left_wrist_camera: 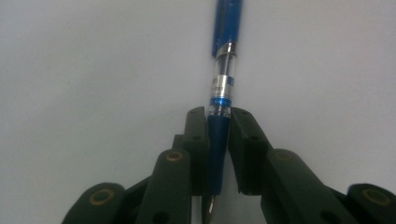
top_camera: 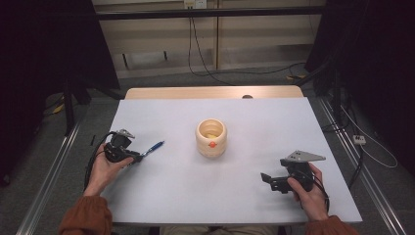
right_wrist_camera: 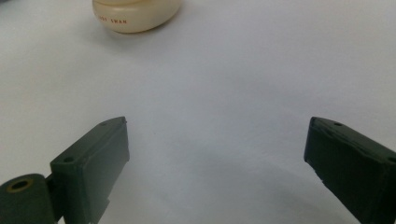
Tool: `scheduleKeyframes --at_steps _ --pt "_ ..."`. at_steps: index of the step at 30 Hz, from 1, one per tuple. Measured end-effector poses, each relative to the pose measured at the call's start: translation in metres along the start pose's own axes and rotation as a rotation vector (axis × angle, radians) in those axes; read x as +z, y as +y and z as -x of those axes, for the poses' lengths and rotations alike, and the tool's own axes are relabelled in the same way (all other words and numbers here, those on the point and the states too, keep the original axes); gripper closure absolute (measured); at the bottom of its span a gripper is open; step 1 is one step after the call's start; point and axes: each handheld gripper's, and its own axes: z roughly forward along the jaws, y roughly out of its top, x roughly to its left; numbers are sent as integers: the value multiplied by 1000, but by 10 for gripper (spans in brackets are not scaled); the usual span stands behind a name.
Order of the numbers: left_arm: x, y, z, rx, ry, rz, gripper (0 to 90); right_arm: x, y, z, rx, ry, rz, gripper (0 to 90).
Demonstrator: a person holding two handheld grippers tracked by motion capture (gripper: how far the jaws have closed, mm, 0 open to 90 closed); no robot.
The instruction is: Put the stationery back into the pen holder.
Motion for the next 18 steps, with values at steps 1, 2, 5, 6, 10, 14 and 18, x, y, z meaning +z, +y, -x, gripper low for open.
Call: scheduleKeyframes --at_steps 1,2,5,6,10,14,18 --pt "0 0 0 -4 2 -4 784 0 0 0 0 0 0 63" --pt "0 1 -1 -7 -1 -6 788 0 0 0 1 0 0 63" --pt "0 0 -1 -16 -1 1 799 0 0 0 2 1 0 62" --pt "0 0 0 -23 -1 2 800 0 0 0 2 0 -1 62" --pt "-2 -1 0 -48 2 16 801 0 0 0 0 1 -2 63" --pt "-7 -3 -1 -60 -7 46 802 -1 0 0 -1 2 0 63" --pt "-17 -3 2 -77 -31 103 802 -1 0 -1 -2 2 0 62"
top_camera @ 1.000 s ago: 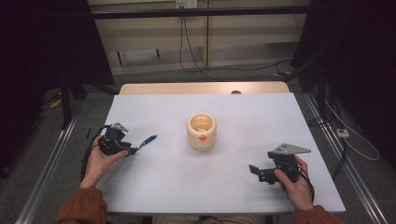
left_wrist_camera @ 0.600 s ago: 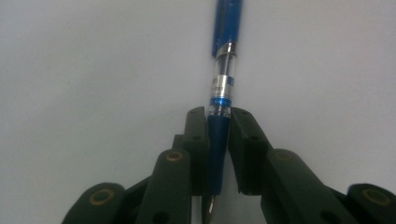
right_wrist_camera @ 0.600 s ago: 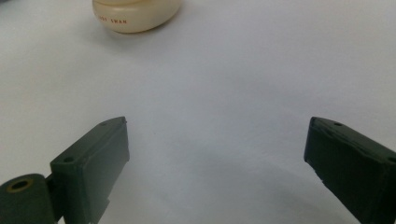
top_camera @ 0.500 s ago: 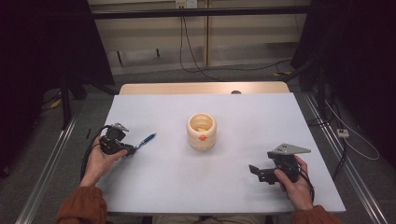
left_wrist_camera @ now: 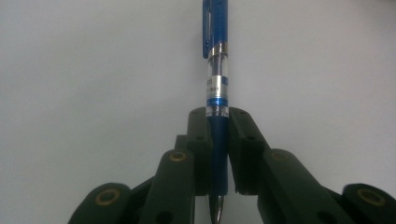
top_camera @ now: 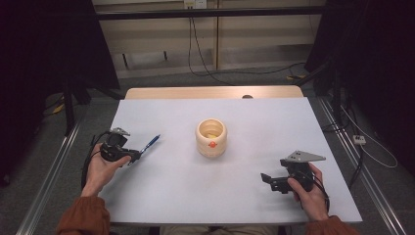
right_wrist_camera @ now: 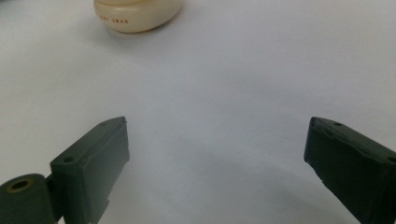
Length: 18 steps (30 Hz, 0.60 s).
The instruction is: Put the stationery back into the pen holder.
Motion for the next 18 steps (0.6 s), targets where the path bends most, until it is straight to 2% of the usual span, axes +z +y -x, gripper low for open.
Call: scheduleKeyframes --at_steps 2,6,10,16,18 --pt "-3 0 4 -1 -23 26 802 -1 0 -1 -7 0 4 62" --pt "-14 0 17 28 -54 47 802 -2 3 -4 -25 6 16 62" --pt "-27 -3 30 37 -86 91 802 -1 5 -9 -51 1 23 59" --pt "-29 -8 47 67 -126 91 801 3 4 -15 -56 18 29 58" --pt "-29 -11 52 80 -132 88 801 4 4 -18 -73 23 34 59"
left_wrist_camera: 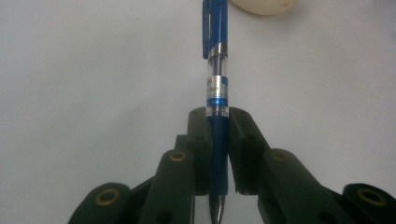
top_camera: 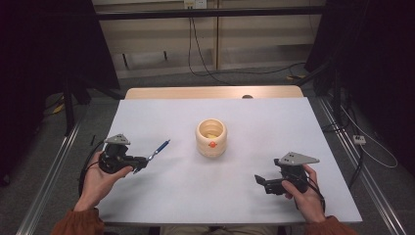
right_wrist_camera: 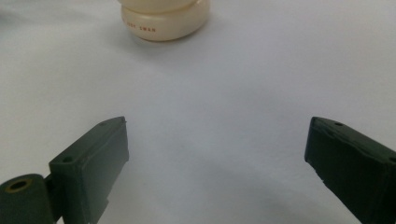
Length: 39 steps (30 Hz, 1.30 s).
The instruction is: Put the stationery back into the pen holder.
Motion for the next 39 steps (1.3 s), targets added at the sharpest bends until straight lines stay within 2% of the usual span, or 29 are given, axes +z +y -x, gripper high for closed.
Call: scheduleKeyframes --at_steps 6,8,11,12,17,19,24,29,35,36,37,39 --pt "-2 -4 15 25 -15 22 801 5 2 -13 -27 19 21 59" --pt "-3 -3 22 48 -23 17 801 8 4 -19 -15 17 24 74" --pt "-3 0 32 74 -42 18 801 9 7 -28 -67 -9 67 77" --pt "-2 1 34 79 -50 18 801 10 9 -29 -72 -13 72 77" --pt "8 9 46 113 -82 3 801 18 12 -32 -116 15 35 65" --pt "12 12 52 129 -91 2 801 21 13 -34 -133 39 34 64" --pt "19 19 67 166 -124 -10 801 25 19 -43 -183 63 42 54" --pt "31 27 75 199 -143 -38 801 35 22 -54 -244 53 29 84" --pt "48 41 85 237 -171 -74 801 43 29 -66 -323 67 27 68" --pt "52 43 87 233 -173 -74 801 43 30 -67 -332 67 27 65" --pt "54 46 88 249 -172 -92 801 44 31 -68 -346 65 28 63" --pt "59 49 91 237 -181 -89 801 44 32 -71 -379 58 28 62"
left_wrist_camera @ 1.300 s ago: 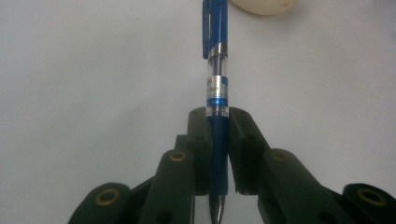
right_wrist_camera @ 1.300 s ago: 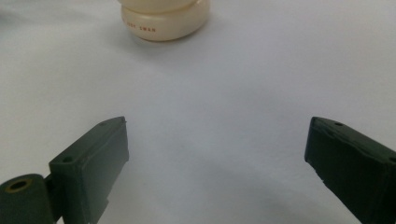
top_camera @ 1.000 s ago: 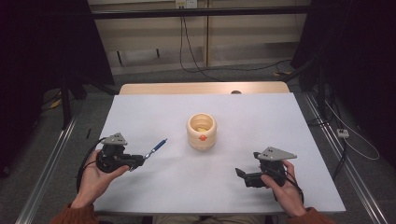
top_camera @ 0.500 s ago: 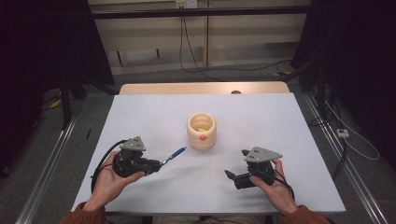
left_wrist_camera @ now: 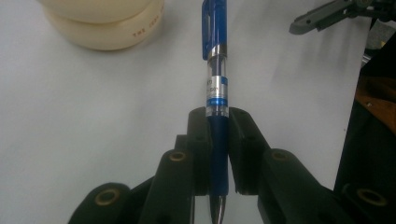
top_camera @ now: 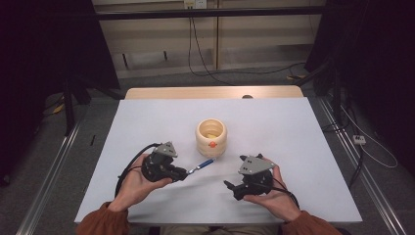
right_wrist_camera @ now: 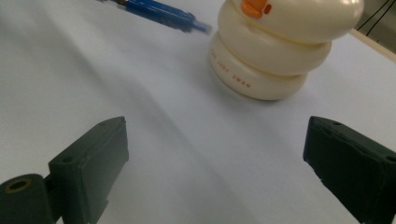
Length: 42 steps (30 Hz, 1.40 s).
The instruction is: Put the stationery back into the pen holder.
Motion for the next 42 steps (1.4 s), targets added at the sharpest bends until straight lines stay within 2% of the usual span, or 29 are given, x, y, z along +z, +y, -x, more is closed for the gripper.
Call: scheduleKeyframes --at_steps 1,2,3,5,6,7,8,11,14,16,18,20,23,24,27,28,29,30,31,33,34,37,38,40,41,42 --pt "2 3 0 25 -2 -21 801 0 1 -1 -14 -1 -2 63" --pt "4 5 1 15 -7 -13 801 1 1 -3 -30 -5 -3 63" --pt "6 7 0 40 -10 -35 801 2 1 -4 -41 -9 -3 65" --pt "11 12 2 58 -19 -51 801 3 1 -7 -91 -26 -8 85" --pt "14 15 4 41 -24 -42 801 4 1 -9 -112 -35 -13 100" --pt "16 18 5 61 -25 -60 801 4 1 -9 -132 -44 -14 119" --pt "20 22 7 56 -28 -59 801 5 1 -10 -156 -52 -15 134" --pt "26 30 10 75 -28 -69 801 5 3 -10 -211 -87 -15 147" --pt "33 37 12 78 -45 -68 801 5 4 -12 -270 -105 -16 210" --pt "37 42 14 100 -49 -86 801 6 4 -14 -323 -123 -21 239" --pt "41 48 16 112 -60 -89 801 6 4 -16 -372 -124 -27 312" --pt "44 52 18 109 -56 -90 801 7 5 -19 -412 -144 -26 337" --pt "49 57 18 127 -64 -106 801 7 5 -22 -457 -156 -31 365" --pt "51 58 19 116 -61 -108 801 8 4 -24 -462 -162 -33 362" --pt "57 60 20 134 -74 -130 801 10 2 -27 -497 -172 -40 405" --pt "59 60 21 123 -74 -124 801 11 1 -28 -513 -186 -35 426" --pt "61 60 22 127 -75 -131 801 10 2 -25 -599 -167 -64 449" --pt "61 61 21 139 -81 -141 801 12 1 -30 -551 -188 -45 472" --pt "63 62 21 132 -80 -140 801 12 1 -30 -616 -184 -47 492" --pt "64 62 21 126 -80 -138 801 13 1 -32 -655 -181 -38 543" --pt "65 62 22 120 -83 -136 801 13 1 -34 -655 -177 -32 561" --pt "66 63 22 120 -84 -141 801 13 0 -35 -695 -185 -28 649" --pt "66 63 22 109 -87 -133 801 13 0 -35 -699 -182 -24 679" --pt "67 63 20 116 -87 -144 801 13 -1 -36 -691 -176 -24 697" --pt "69 62 21 93 -88 -128 801 14 0 -35 -706 -169 -25 718" --pt "69 62 21 90 -89 -129 801 14 -1 -36 -709 -170 -37 731"
